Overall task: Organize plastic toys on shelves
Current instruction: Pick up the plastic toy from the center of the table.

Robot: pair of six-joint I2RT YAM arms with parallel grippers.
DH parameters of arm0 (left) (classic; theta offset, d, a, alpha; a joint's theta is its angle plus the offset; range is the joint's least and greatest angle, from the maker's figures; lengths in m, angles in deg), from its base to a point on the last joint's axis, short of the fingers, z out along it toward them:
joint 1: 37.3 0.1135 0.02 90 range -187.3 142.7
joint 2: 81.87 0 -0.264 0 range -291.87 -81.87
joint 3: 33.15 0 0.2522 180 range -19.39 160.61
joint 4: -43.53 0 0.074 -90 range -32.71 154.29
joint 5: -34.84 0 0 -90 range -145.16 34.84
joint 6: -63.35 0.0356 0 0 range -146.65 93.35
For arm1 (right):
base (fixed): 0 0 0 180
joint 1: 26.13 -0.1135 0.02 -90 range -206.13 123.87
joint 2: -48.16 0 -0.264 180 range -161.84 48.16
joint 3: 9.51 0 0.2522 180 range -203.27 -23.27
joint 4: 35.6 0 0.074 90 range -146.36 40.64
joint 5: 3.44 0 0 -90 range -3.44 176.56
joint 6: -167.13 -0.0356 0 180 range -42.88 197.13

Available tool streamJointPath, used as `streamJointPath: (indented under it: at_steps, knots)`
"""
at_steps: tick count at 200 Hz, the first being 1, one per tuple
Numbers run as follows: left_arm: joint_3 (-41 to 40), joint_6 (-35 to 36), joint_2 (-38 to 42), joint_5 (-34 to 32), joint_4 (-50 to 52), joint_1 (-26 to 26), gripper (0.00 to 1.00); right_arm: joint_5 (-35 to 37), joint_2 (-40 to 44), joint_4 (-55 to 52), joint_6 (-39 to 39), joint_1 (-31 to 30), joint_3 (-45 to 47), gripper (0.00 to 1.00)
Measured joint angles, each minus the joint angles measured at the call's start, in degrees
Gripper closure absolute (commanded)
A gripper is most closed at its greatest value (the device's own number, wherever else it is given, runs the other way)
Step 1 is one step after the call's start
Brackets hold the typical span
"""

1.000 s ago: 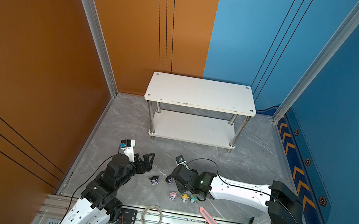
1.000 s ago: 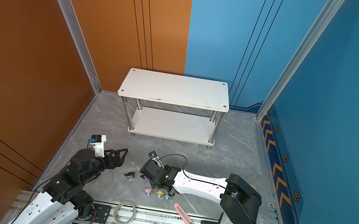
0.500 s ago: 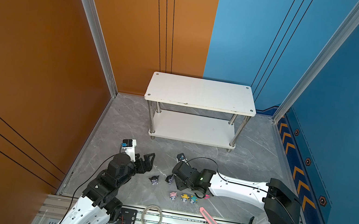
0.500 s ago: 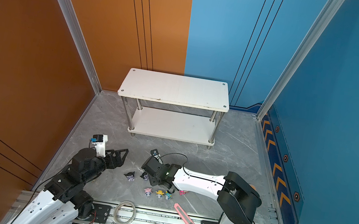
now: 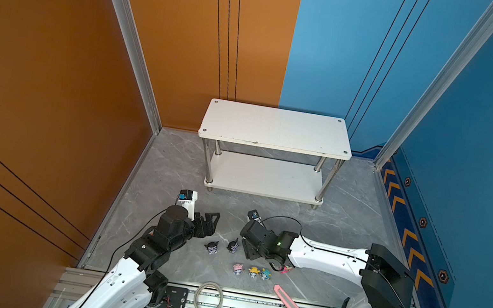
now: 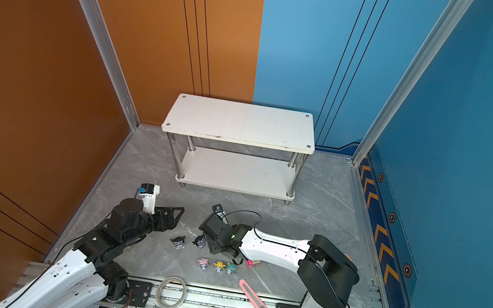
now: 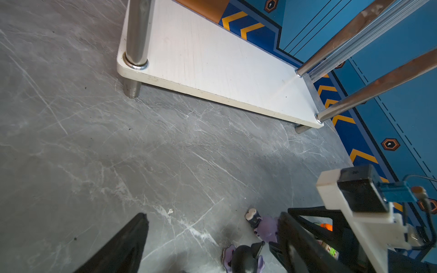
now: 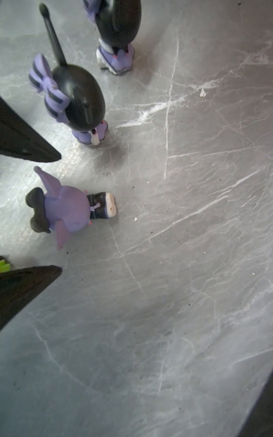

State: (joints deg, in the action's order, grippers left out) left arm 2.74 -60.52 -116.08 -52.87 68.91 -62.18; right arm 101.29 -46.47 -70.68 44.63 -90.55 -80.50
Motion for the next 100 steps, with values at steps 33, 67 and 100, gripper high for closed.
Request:
streamJointPath:
  at_steps: [33,67,100]
  knots:
    - [0.00,0.00,-0.39,0.37,-1.81,-0.28,0.12,-1.01,-0.02,1.11,-0.04,0.07,0.11,0.34]
    - [0.00,0.00,-0.39,0.37,-2.05,-0.31,0.12,-1.25,-0.11,2.56,-0.39,0.22,0.66,0.36]
    - [0.00,0.00,-0.39,0.37,-2.05,-0.31,0.13,-1.27,-0.55,3.15,-0.63,0.66,0.96,0.36]
